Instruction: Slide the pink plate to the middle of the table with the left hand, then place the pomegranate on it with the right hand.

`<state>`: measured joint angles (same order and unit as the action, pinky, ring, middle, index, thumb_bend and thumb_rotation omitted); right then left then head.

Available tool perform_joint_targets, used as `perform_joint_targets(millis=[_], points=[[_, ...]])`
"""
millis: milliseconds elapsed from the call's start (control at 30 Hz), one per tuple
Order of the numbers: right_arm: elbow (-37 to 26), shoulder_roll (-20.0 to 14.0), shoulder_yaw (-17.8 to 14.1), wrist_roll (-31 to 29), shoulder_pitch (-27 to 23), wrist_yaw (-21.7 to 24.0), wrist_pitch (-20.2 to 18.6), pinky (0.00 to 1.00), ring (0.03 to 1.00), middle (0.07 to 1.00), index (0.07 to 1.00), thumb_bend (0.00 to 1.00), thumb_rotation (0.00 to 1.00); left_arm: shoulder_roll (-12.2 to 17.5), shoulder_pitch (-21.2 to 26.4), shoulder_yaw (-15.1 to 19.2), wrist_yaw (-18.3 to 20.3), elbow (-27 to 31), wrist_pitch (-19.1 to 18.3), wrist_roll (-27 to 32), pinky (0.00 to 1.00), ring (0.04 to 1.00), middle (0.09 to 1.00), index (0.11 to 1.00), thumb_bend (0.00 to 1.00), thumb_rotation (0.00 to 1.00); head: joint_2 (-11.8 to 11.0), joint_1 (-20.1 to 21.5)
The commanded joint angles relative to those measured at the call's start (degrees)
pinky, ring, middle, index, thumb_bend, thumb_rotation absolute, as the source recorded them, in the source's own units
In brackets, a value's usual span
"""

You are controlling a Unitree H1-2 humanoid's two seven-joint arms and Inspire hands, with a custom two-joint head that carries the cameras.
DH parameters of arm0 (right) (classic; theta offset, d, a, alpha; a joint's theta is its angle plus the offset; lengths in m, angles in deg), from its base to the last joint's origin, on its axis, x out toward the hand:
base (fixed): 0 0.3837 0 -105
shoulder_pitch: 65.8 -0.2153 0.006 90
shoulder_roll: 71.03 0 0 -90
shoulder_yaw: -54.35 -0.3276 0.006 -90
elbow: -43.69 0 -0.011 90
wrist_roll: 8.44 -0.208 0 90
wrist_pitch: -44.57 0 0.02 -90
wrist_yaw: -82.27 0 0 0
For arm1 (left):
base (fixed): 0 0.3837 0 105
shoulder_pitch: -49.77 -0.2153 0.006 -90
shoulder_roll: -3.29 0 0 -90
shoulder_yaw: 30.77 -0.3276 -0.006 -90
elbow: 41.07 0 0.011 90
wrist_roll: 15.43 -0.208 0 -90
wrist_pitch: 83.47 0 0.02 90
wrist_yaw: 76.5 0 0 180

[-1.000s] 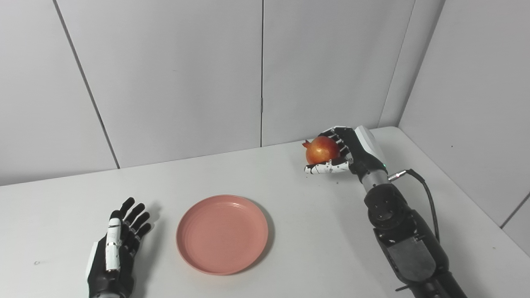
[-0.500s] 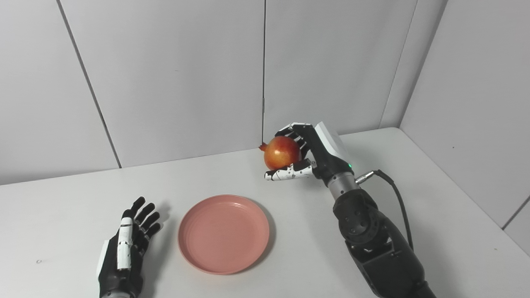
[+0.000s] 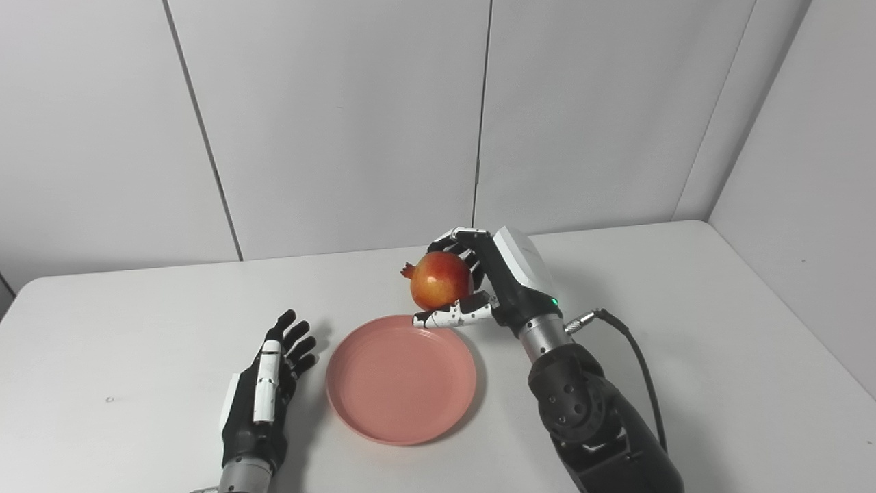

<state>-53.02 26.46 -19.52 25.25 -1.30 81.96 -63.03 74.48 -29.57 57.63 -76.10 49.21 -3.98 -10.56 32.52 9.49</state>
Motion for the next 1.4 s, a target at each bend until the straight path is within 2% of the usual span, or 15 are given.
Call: perform_joint_targets(millis=[0, 200, 400, 800, 967, 1100, 1200, 1367], points=[[-1.0, 0.3, 0.4, 1.0, -1.1, -1.0, 3.5, 0.31, 0.391, 0.465, 0.486, 0.52, 0.14, -1.2, -0.2, -0.7, -0.4, 0.3, 1.3, -0.9, 0.87, 0.875, 0.901, 0.896, 0.45, 1.00, 0.1, -0.5], [1.5, 1.7, 2.4, 2.0, 0.7, -1.8, 5.9, 0.29, 0.371, 0.452, 0.486, 0.52, 0.14, -2.3, -0.2, -1.8, -1.9, -1.4, 4.9, -3.9, 0.90, 0.909, 0.927, 0.926, 0.46, 1.00, -0.1, -3.6], [2.8, 2.4, 2.5, 1.3, 2.2, -1.9, 7.3, 0.30, 0.388, 0.469, 0.487, 0.52, 0.14, -2.8, -0.1, -2.6, -2.7, -2.4, 6.8, -5.8, 0.90, 0.921, 0.936, 0.935, 0.47, 1.00, 0.3, -5.5], [2.6, 1.3, 3.3, 2.8, 3.9, -1.6, 8.7, 0.34, 0.423, 0.502, 0.487, 0.52, 0.14, -4.4, 0.3, -4.0, -4.3, -2.9, 7.5, -8.6, 0.89, 0.917, 0.938, 0.937, 0.45, 1.00, 0.7, -9.6], [2.5, 0.5, 4.9, 5.7, 4.2, -1.8, 9.4, 0.34, 0.420, 0.506, 0.488, 0.52, 0.14, -5.0, 0.4, -4.2, -5.2, -2.6, 6.7, -9.7, 0.88, 0.910, 0.929, 0.928, 0.43, 1.00, 0.9, -10.1], [2.4, 0.3, 5.7, 7.0, 4.7, -1.6, 9.8, 0.31, 0.390, 0.485, 0.488, 0.52, 0.14, -5.0, 0.4, -4.4, -5.2, -2.6, 6.9, -9.8, 0.88, 0.910, 0.929, 0.928, 0.43, 1.00, 1.1, -10.4], [2.5, 0.2, 6.1, 7.9, 5.0, -1.2, 9.7, 0.32, 0.404, 0.497, 0.489, 0.52, 0.14, -5.0, 0.4, -4.6, -5.2, -2.7, 6.9, -9.9, 0.88, 0.908, 0.926, 0.924, 0.43, 1.00, 1.1, -10.5], [2.6, -0.2, 6.9, 9.6, 5.3, -0.3, 9.3, 0.23, 0.332, 0.450, 0.490, 0.52, 0.14, -5.0, 0.4, -4.7, -5.3, -2.7, 6.9, -10.4, 0.88, 0.906, 0.924, 0.922, 0.43, 1.00, 1.4, -10.6]])
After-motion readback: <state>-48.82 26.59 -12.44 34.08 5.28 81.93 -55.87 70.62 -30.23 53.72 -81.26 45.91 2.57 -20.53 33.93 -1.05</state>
